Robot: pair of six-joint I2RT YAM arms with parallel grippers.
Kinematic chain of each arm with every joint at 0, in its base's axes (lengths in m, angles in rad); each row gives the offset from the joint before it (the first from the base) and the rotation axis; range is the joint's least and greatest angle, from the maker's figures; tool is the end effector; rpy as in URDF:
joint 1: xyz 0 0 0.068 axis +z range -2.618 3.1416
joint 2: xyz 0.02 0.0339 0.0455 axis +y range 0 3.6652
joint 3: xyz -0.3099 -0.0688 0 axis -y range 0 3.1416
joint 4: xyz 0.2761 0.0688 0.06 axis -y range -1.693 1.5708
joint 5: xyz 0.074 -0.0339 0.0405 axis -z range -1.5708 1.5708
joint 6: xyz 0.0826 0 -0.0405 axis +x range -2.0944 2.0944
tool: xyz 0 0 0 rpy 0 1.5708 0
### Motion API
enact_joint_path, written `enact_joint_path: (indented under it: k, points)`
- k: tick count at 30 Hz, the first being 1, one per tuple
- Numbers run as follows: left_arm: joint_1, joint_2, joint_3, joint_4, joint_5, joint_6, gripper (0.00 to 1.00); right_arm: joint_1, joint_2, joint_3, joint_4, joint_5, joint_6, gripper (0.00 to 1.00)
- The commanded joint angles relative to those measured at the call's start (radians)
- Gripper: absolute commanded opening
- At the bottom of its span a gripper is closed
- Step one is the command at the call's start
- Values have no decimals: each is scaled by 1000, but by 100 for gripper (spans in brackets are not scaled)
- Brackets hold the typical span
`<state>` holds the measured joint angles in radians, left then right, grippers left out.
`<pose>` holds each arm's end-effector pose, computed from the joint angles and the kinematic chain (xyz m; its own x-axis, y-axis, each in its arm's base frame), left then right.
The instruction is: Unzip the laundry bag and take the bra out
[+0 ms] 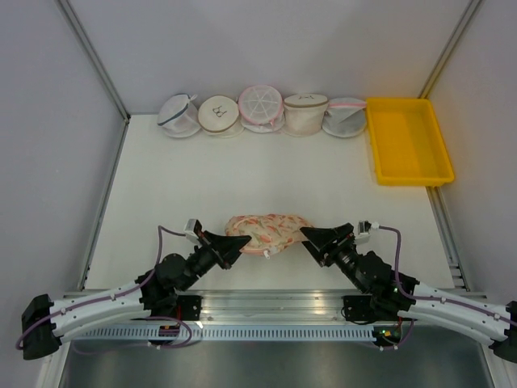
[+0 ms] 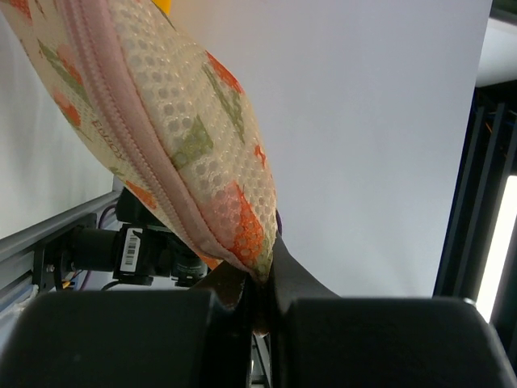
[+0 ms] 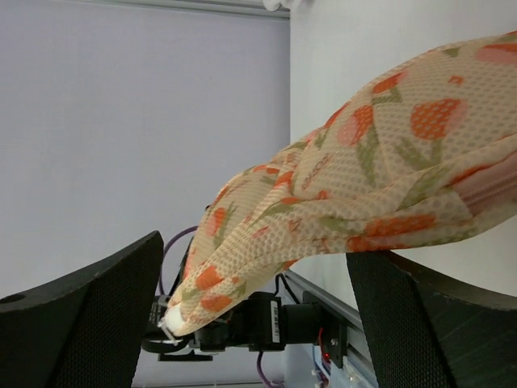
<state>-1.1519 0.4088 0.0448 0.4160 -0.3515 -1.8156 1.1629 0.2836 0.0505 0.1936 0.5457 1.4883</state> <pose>0.0936 -0.1404 0.2023 -0.7015 -0.6637 0.2594 -0.1535 -0.2148 -0.9645 0.0986 0.1202 0.1891 -0.5782 0.8094 -0.1028 -0.0321 0.1033 0.9941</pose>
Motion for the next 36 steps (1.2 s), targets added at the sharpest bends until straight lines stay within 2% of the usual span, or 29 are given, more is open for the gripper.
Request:
enact_joint_path:
  k: [1, 7, 11, 13, 14, 16, 17, 18, 19, 20, 21, 24, 25, 28, 32, 36]
  points:
    - [-3, 7, -69, 195, 60, 119, 2, 4, 50, -26, -62, 25, 44, 98]
    - [-3, 119, -30, 326, 199, 220, 2, 3, 216, 9, 35, 3, 50, 97]
    - [-3, 226, -5, 420, 318, 260, 2, 3, 296, 41, 98, 0, 32, 87]
    - [-3, 274, -5, 444, 371, 265, 2, 3, 318, 51, 116, -1, 20, 70]
    - [-3, 281, -6, 446, 379, 272, 2, 4, 318, 58, 124, 2, 0, 49]
    - [-3, 266, -5, 397, 393, 280, 2, 3, 304, 83, 80, 14, -22, 26]
    - [-3, 253, 7, 356, 396, 289, 2, 3, 301, 124, 8, 22, -39, 5]
    - [-3, 202, 19, 207, 396, 300, 4, 4, 287, 152, -43, 37, -89, 1]
    - [-3, 174, 38, 120, 385, 317, 32, 3, 281, 184, -102, 52, -112, 1]
    - [-3, 145, 88, 5, 375, 359, 46, 3, 279, 254, -211, 65, -147, 0]
    - [-3, 110, 116, -182, 362, 378, 56, 3, 281, 291, -268, 78, -213, 0]
    - [-3, 0, 167, -388, 286, 427, 77, 3, 314, 449, -451, 149, -366, 0]
    - [-3, -45, 174, -410, 275, 435, 83, 3, 331, 525, -520, 180, -405, 0]
    - [-3, -85, 173, -485, 259, 424, 88, 3, 425, 638, -611, 230, -528, 1]
    - [-3, -68, 173, -506, 281, 407, 91, 3, 570, 840, -739, 301, -667, 1]
    - [-3, -36, 213, -581, 284, 410, 94, 3, 806, 1023, -902, 361, -782, 0]
